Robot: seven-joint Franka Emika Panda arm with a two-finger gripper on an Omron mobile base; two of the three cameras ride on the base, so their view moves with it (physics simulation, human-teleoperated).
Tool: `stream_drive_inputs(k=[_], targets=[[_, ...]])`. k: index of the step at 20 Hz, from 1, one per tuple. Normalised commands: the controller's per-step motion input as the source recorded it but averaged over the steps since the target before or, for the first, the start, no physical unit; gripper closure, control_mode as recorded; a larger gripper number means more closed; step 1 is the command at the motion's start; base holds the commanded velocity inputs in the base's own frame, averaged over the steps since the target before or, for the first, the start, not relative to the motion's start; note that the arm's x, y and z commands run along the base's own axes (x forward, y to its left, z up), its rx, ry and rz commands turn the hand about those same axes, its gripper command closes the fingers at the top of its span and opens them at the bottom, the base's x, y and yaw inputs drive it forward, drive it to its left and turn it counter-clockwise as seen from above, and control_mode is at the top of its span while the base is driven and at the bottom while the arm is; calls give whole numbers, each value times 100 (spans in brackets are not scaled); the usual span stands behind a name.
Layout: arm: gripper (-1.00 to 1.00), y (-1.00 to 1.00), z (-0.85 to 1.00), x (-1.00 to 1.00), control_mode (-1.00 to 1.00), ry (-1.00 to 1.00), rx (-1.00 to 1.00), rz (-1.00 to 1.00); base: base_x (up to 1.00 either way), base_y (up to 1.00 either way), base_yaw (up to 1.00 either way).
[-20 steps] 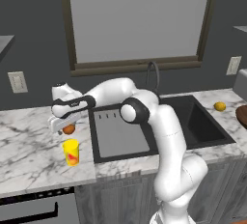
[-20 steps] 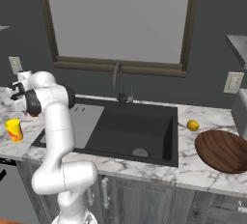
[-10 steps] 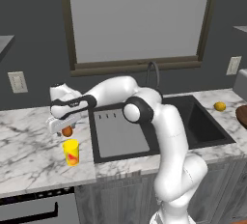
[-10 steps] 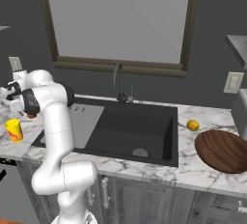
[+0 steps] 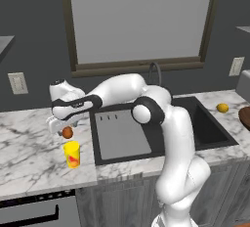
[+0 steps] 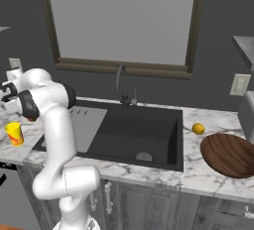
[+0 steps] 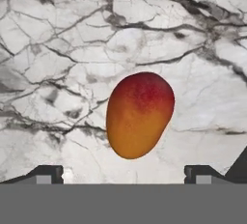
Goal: Remove the mango and lemon from the sink. Then move the bowl and cup from the counter to the sink for washing.
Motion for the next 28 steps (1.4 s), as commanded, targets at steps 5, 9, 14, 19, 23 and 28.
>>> stream_drive_inputs(k=[5, 9, 14, 19, 23, 28], targets=[[-100, -16, 29, -37, -100, -11, 0, -7, 0, 0, 0], [-100, -19, 21, -42, -100, -5, 4, -12, 0, 0, 0], [-100, -24, 21, -36, -100, 0, 15, -17, 0, 0, 0], [-100, -24, 18, -29, -100, 0, 16, -16, 0, 0, 0], [-100, -13, 9, -32, -100, 0, 11, -14, 0, 0, 0], [-100, -3, 4, -27, -100, 0, 6, -11, 0, 0, 0]])
